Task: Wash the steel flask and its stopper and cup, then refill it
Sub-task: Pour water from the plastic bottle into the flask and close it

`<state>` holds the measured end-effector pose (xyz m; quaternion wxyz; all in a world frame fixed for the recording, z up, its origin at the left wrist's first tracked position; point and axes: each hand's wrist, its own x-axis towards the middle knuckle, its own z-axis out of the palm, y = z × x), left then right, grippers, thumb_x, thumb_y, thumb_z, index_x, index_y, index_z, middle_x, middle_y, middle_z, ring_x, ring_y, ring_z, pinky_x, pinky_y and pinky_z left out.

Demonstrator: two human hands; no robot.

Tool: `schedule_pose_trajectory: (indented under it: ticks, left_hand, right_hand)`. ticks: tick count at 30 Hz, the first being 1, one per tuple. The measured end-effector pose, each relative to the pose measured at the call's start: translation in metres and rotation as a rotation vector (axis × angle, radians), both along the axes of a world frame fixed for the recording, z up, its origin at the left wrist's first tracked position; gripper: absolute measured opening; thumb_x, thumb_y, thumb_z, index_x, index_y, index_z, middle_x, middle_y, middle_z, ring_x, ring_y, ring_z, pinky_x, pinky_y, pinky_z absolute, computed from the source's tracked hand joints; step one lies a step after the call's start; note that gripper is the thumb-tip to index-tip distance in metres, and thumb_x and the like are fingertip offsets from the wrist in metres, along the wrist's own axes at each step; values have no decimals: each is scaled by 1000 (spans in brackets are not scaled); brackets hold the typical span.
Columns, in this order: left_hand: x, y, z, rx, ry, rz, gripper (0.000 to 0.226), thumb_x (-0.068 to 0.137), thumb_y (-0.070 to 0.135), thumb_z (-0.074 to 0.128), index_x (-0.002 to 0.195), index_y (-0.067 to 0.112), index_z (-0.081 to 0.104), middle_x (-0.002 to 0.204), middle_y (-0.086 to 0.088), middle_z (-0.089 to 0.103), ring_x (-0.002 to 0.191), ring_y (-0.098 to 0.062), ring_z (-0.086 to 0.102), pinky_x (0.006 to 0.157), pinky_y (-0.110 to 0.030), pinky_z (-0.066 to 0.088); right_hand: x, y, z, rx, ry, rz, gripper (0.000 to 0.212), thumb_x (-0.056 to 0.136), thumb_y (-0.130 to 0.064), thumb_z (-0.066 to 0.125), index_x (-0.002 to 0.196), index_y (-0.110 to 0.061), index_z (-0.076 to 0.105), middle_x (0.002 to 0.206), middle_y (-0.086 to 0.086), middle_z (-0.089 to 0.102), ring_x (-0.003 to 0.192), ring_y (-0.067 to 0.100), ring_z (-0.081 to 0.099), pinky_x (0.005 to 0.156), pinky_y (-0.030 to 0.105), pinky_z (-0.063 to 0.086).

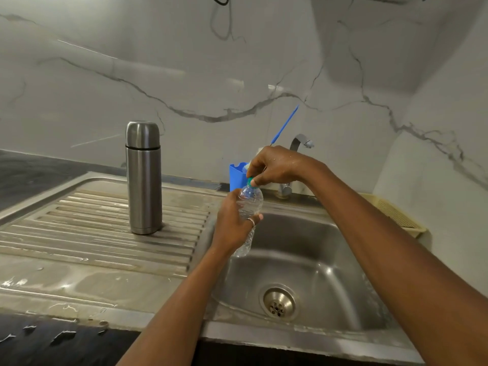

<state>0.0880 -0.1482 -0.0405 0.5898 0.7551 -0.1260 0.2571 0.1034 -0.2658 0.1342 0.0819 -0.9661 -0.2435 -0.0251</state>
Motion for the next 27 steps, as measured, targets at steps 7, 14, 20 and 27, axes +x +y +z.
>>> schedule_pose_trajectory:
  ticks: [7,14,20,27]
  left_hand:
    - [0,2,-1,16,-23,4,57,81,11,85,129,14,54,111,3,65,92,-6,63,75,-1,43]
    - [1,0,-3,28,-11,-5,61,81,14,84,133,18,53,115,4,65,97,-4,63,76,-3,44]
    - [-1,-2,-4,72,-43,-22,56,81,15,84,122,33,49,111,9,60,97,4,59,77,-5,42]
    - [6,4,-3,1,14,-108,66,79,26,87,135,20,52,121,6,66,110,-7,64,82,-9,47]
  right_hand:
    - [9,9,-17,-104,-107,-108,42,98,-36,63,72,-3,63,73,10,60,63,18,50,61,30,40]
    - [10,10,-35,-291,-380,-189,44,99,-50,43,97,-17,72,92,4,63,76,20,59,64,34,44]
    - [4,4,-45,-177,-423,-267,40,97,-44,43,64,-20,48,65,-2,49,72,22,56,67,34,37]
    - [2,-16,-46,-287,-761,128,53,103,-50,42,63,-15,47,64,2,48,48,14,38,49,27,28]
